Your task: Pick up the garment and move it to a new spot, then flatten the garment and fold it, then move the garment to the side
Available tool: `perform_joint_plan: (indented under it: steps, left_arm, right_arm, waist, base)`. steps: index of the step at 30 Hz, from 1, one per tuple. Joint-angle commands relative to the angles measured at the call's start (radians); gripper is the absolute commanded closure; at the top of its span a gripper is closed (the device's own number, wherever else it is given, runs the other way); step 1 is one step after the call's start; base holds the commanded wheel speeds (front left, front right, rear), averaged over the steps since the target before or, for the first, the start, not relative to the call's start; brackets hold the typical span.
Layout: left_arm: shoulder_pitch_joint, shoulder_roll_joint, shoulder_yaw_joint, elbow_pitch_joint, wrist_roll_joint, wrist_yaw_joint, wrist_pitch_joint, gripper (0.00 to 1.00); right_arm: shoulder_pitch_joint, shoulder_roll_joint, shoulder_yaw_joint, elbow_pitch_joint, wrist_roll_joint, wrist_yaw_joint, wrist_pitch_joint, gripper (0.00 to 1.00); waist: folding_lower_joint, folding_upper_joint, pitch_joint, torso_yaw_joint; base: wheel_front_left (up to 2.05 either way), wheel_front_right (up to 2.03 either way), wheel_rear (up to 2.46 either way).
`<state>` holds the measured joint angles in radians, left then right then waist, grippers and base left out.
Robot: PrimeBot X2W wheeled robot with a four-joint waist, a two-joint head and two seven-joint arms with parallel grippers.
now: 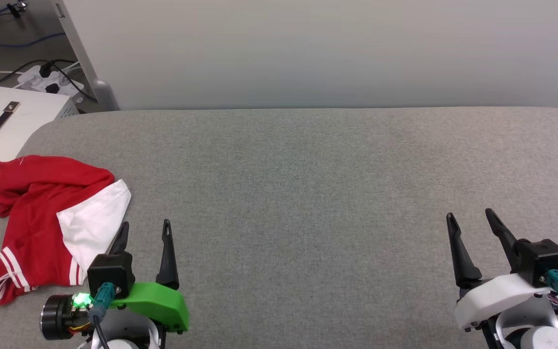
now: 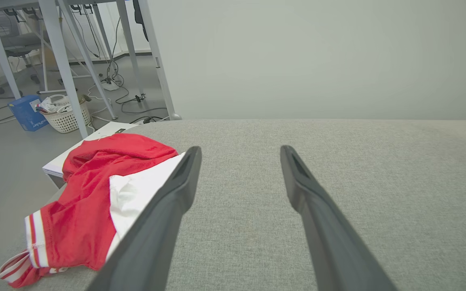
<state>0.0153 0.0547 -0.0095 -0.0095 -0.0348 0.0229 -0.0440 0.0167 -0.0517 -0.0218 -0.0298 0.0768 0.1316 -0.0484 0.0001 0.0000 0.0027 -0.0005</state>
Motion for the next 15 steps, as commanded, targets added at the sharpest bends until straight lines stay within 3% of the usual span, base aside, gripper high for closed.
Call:
perform_joint_plan:
  steps: [1, 15]
  left_arm:
    - [-0.001, -0.001, -0.001, -0.005, -0.006, 0.007, -0.012, 0.00]
    - [0.003, -0.001, -0.001, -0.010, -0.020, 0.007, -0.041, 0.00]
  right_arm:
    - [-0.001, 0.000, -0.005, -0.012, 0.013, 0.000, -0.010, 0.00]
    - [0.007, 0.000, -0.015, -0.041, 0.058, 0.000, -0.038, 0.00]
  waist:
    - [0.0000, 0.0000, 0.000, 0.000]
    - [0.0000, 0.0000, 0.002, -0.002]
  base:
    - [0.00, 0.00, 0.00]
    - [0.00, 0.00, 0.00]
